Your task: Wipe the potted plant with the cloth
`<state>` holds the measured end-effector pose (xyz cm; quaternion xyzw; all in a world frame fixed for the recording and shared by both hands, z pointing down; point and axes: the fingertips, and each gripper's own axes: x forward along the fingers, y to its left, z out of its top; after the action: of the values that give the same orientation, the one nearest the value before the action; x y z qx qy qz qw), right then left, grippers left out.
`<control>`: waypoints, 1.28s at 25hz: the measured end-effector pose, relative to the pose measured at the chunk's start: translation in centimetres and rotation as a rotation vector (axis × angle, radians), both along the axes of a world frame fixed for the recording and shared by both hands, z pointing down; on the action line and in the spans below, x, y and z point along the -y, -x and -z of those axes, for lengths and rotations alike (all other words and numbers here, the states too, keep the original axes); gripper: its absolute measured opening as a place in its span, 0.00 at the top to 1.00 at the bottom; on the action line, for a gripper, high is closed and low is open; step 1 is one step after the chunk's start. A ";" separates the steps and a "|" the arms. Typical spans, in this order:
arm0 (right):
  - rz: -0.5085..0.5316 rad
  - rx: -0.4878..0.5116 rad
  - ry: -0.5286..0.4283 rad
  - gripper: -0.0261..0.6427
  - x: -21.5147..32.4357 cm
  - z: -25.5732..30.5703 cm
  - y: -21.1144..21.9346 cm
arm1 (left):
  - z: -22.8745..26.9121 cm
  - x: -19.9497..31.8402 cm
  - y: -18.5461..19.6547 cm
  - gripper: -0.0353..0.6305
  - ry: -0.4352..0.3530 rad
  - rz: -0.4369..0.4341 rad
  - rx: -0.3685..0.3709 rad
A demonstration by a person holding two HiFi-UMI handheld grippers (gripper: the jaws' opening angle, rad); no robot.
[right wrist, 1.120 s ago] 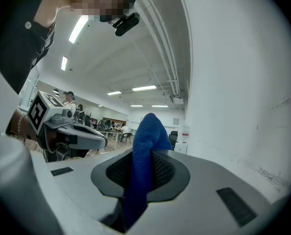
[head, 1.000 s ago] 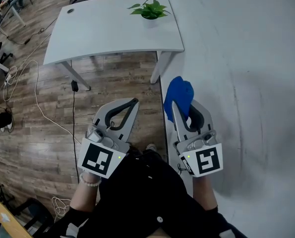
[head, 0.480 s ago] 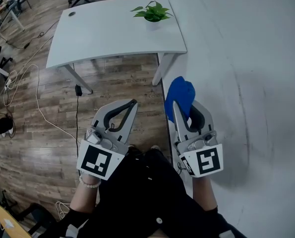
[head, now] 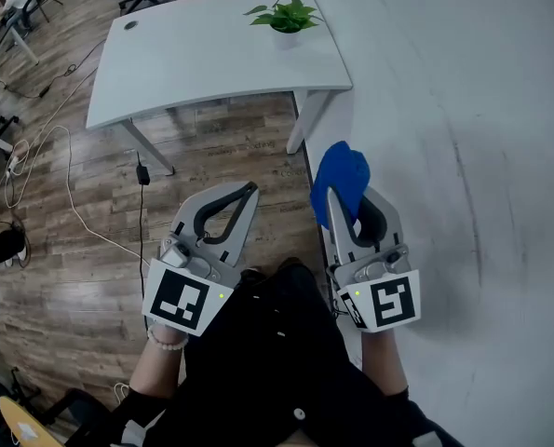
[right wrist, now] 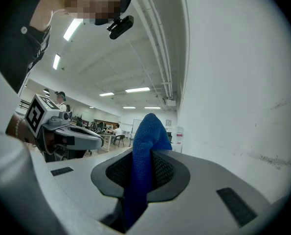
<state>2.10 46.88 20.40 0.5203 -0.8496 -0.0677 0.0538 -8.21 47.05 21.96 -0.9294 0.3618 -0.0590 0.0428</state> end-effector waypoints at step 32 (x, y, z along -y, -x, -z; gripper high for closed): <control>0.141 0.003 0.031 0.83 15.0 -1.6 0.2 | -0.5 13.4 -1.3 0.93 -0.001 0.103 0.004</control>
<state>1.94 31.84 21.98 0.4582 -0.8853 -0.0573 0.0558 -6.88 33.61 22.49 -0.9093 0.4092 -0.0630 0.0410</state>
